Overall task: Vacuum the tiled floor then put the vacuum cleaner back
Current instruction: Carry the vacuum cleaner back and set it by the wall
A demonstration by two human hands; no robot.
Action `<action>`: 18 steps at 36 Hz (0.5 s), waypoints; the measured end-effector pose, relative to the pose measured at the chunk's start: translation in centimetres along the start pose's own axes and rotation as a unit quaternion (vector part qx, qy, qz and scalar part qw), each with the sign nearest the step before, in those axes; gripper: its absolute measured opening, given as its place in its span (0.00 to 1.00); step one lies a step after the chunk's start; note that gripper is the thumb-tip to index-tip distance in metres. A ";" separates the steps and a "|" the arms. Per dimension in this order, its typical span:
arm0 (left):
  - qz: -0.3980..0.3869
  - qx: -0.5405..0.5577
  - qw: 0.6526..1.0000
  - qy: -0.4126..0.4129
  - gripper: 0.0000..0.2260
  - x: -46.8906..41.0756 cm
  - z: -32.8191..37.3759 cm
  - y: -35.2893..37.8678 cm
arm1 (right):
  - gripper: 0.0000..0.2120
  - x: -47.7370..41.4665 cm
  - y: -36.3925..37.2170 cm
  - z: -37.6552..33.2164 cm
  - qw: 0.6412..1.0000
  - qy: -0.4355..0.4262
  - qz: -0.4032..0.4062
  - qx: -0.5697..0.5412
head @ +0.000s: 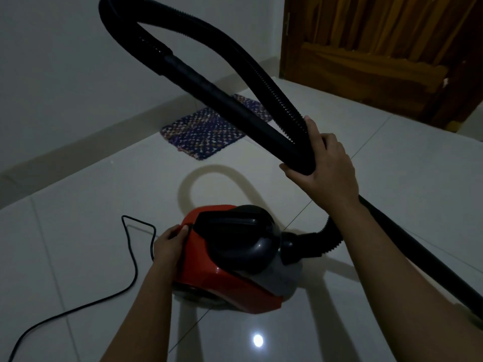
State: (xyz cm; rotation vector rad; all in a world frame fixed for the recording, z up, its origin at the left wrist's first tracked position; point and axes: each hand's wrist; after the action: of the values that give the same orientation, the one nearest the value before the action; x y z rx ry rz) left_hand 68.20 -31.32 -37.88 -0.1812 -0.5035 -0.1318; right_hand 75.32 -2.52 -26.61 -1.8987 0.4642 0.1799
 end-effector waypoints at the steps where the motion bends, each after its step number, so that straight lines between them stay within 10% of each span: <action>1: 0.002 0.003 1.000 -0.002 0.20 -0.1 0.0 0.1 | 0.43 0.0 0.0 0.1 1.000 0.001 0.001 0.001; 18: -0.028 -0.017 0.999 0.009 0.20 0.6 -0.4 0.2 | 0.42 0.0 -0.2 -0.1 1.000 -0.003 0.010 0.006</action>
State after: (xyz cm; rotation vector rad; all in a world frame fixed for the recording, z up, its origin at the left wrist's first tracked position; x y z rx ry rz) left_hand 68.92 -31.26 -37.92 -0.1995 -0.4885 -0.1959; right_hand 75.43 -2.54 -26.37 -1.8815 0.4783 0.1951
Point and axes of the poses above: each hand's wrist, its own x-axis away from the middle knuckle, its own y-axis out of the palm, z = x × y, and after that the axes turned 13 degrees about -z, right-handed
